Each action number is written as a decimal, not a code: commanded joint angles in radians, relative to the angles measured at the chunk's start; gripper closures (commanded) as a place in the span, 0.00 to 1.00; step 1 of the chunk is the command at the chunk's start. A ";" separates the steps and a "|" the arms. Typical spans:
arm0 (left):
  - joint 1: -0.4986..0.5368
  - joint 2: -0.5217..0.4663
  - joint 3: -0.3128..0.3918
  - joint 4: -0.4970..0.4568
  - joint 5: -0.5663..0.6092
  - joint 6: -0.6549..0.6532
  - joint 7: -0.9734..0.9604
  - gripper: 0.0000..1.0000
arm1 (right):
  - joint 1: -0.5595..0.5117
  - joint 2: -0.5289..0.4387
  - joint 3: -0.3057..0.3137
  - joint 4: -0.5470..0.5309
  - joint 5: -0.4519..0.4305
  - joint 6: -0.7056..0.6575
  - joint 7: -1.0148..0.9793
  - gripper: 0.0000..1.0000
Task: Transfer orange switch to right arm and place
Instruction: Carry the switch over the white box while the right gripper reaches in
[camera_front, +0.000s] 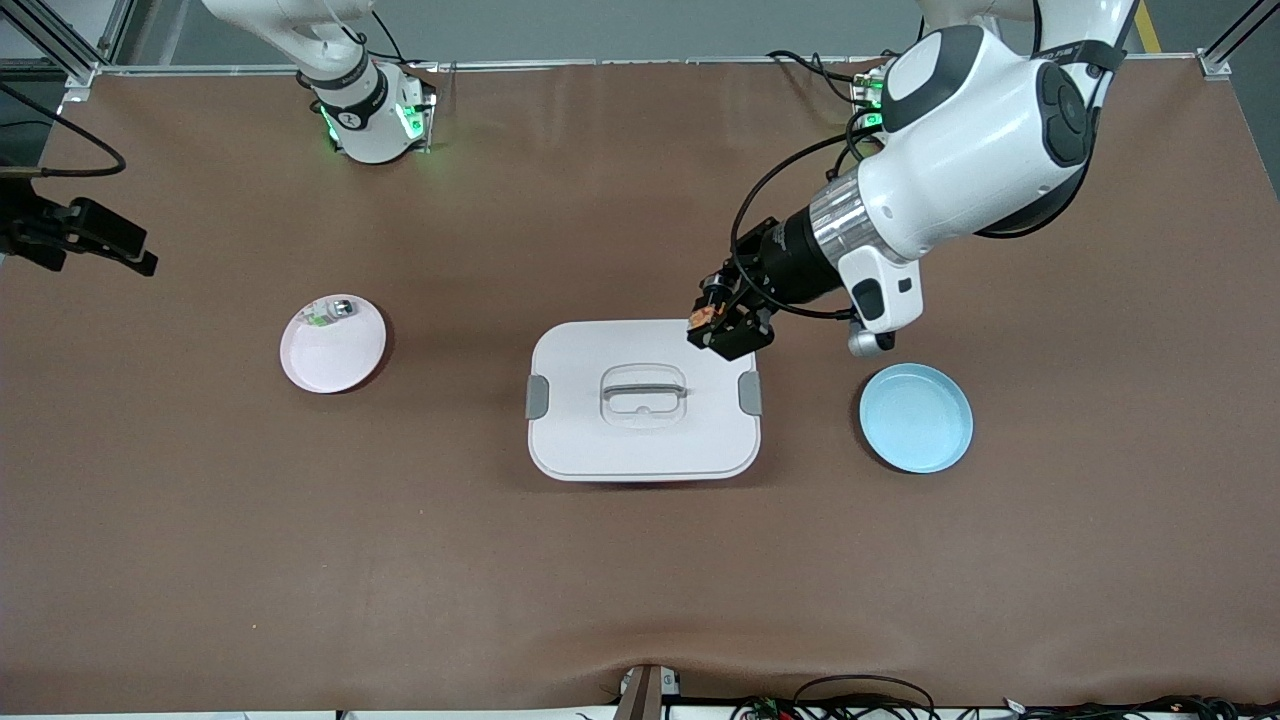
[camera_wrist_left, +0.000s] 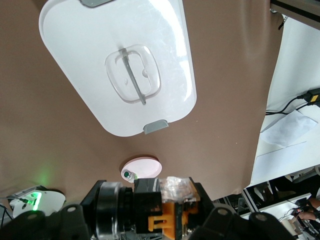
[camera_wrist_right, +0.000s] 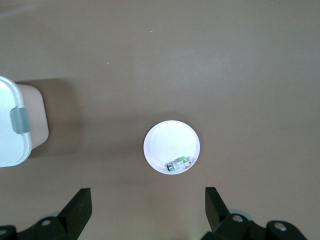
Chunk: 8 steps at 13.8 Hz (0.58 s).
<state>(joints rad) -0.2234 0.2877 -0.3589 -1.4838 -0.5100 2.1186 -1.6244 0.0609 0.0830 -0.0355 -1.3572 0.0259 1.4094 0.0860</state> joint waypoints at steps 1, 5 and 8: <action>-0.025 0.005 -0.005 0.008 -0.019 0.076 -0.055 0.90 | 0.054 -0.012 -0.001 -0.016 0.044 0.014 -0.006 0.00; -0.077 0.011 -0.005 0.008 -0.019 0.152 -0.124 0.90 | 0.115 -0.012 -0.003 -0.077 0.274 0.161 0.114 0.00; -0.086 0.016 -0.005 0.008 -0.010 0.184 -0.179 0.90 | 0.171 -0.014 -0.003 -0.158 0.429 0.316 0.179 0.00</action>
<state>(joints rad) -0.3090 0.2976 -0.3617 -1.4845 -0.5103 2.2836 -1.7740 0.1979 0.0875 -0.0299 -1.4483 0.3862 1.6445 0.2190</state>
